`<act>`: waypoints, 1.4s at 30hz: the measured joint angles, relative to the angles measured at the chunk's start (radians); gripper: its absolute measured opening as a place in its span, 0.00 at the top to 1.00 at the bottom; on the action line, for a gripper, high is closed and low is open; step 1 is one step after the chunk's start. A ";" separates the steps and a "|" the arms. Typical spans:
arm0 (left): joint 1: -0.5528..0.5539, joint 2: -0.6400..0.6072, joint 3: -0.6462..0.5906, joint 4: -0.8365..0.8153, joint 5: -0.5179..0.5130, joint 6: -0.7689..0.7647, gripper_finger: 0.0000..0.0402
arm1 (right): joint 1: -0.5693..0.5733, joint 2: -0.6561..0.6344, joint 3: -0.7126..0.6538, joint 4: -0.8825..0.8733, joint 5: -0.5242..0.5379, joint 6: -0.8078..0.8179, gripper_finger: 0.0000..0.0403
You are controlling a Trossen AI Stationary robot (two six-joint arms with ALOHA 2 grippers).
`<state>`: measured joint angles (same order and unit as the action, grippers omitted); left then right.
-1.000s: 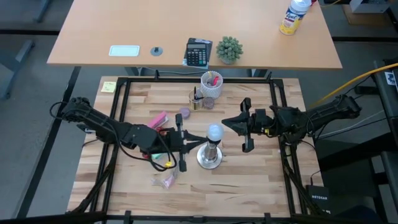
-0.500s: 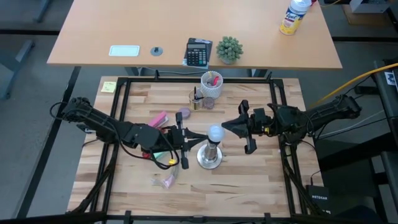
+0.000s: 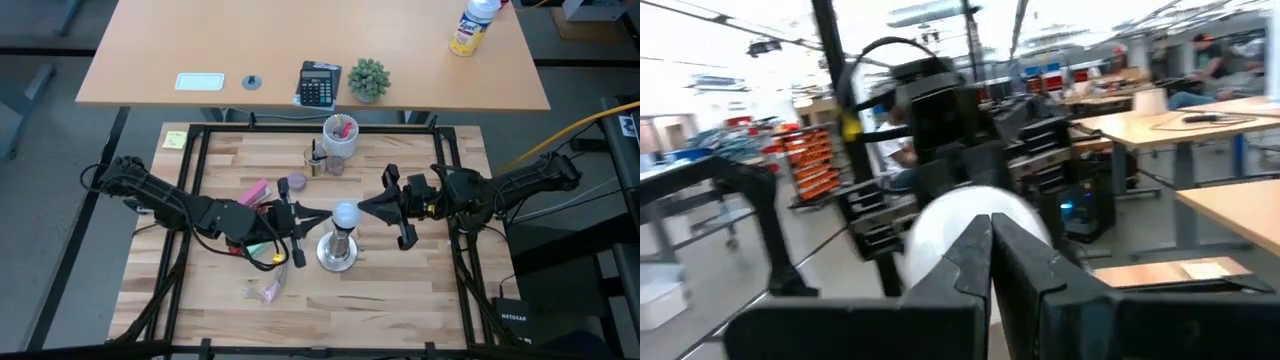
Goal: Screw lightbulb
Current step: Insert the lightbulb to the lamp
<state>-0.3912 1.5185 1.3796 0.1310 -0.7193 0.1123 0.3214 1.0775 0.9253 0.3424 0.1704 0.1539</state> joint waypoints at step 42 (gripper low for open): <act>-0.029 -0.014 -0.001 -0.011 0.133 -0.062 0.99 | -0.001 0.002 -0.001 -0.004 0.167 -0.109 0.96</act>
<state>-0.4206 1.5048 1.3791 0.1198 -0.5862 0.0500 0.3199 1.0798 0.9241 0.3386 0.3375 0.0448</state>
